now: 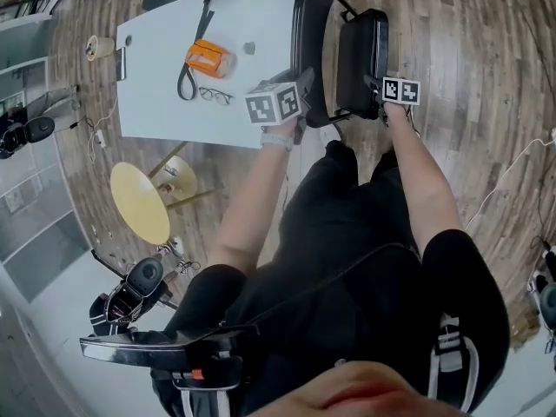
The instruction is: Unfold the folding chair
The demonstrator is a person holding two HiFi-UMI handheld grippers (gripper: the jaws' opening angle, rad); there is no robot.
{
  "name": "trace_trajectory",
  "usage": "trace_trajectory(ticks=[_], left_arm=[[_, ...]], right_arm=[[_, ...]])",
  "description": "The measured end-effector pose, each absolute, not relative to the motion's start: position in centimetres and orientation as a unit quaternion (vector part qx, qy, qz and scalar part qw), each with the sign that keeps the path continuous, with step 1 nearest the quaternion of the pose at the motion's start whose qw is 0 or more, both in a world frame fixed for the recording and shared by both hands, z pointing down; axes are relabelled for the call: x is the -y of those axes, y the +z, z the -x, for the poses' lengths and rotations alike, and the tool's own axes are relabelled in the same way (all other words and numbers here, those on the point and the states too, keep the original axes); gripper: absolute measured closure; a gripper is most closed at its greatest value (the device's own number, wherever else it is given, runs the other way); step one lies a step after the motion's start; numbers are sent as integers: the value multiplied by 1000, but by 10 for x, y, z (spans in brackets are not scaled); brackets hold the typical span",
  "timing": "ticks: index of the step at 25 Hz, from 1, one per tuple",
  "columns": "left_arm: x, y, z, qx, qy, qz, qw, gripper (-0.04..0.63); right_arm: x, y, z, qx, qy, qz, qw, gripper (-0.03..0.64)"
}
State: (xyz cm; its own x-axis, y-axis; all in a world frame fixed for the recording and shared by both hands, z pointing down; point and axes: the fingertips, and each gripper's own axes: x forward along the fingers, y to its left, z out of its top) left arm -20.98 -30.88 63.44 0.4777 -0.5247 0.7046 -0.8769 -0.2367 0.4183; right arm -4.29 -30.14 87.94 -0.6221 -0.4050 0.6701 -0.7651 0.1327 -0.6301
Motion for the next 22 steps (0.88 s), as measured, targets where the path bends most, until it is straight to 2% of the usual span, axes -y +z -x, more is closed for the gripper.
trace_trajectory(ticks=[15,22], left_arm=[[297,660,140,465,215,-759,401,495],[295,684,143,457,208,-762,409,491]], right_arm=[[276,946,-100,750,588,-289,89,416],[269,985,-152,757,611,-230,40,416]])
